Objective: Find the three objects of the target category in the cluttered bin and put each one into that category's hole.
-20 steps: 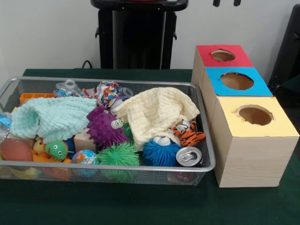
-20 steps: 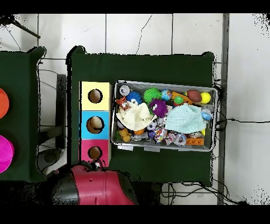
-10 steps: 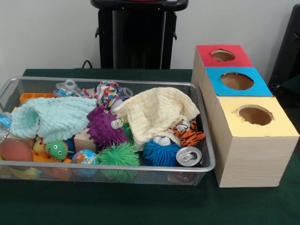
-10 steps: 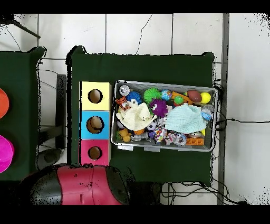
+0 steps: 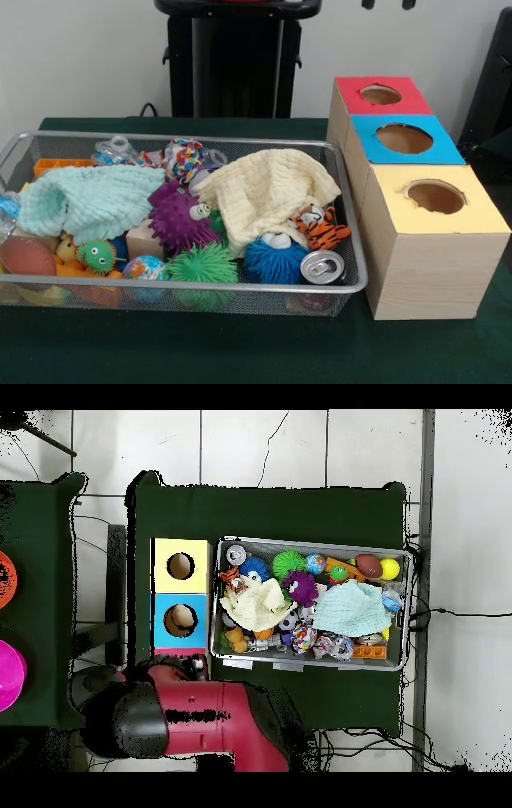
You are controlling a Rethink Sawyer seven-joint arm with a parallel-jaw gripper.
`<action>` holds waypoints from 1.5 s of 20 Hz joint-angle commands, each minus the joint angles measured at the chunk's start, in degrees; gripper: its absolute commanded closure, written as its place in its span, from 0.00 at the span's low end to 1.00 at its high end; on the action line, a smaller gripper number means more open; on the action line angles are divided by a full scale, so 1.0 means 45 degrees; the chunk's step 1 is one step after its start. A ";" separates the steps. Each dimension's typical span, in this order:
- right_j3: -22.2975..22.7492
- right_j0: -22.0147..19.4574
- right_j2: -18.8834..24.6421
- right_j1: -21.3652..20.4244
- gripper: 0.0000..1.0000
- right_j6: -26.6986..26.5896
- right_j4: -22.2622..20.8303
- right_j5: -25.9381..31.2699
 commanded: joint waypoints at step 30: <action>0.0583 -0.3749 0.1345 0.4806 0.00 0.0373 -0.1960 -0.4373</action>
